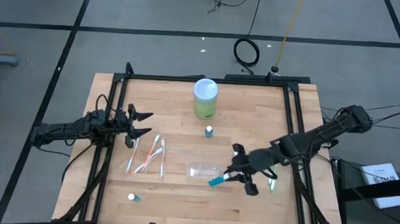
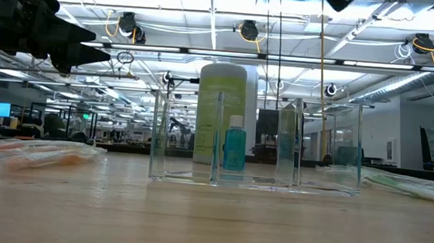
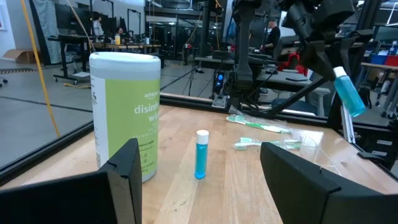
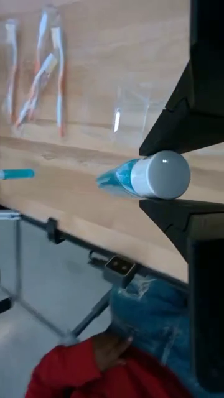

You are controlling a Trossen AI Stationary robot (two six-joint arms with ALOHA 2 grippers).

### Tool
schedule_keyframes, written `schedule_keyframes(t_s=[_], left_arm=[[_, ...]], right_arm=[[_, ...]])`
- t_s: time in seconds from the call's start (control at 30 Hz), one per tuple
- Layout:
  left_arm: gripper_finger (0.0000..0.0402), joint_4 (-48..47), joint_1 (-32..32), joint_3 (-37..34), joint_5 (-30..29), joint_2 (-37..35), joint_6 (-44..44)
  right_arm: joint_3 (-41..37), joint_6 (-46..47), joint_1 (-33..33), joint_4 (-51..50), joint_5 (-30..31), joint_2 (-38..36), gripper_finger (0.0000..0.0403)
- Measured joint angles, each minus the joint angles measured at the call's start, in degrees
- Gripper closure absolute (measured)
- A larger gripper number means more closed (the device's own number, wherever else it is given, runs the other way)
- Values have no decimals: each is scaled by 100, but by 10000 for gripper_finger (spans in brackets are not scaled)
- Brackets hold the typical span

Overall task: Pick & Place toothbrushing station
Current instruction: Put the mouthwash into the middle center of the transparent organizer

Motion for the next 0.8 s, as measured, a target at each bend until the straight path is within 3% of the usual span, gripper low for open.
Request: schedule_keyframes(t_s=[0.43,0.8], left_arm=[[169,0,0,-2,0,0,0],[169,0,0,0,0,0,0]], right_arm=[[2641,-1180,-562,-2598,-97,1961,311],[3122,-1670,-813,-3174,76,2962,312]])
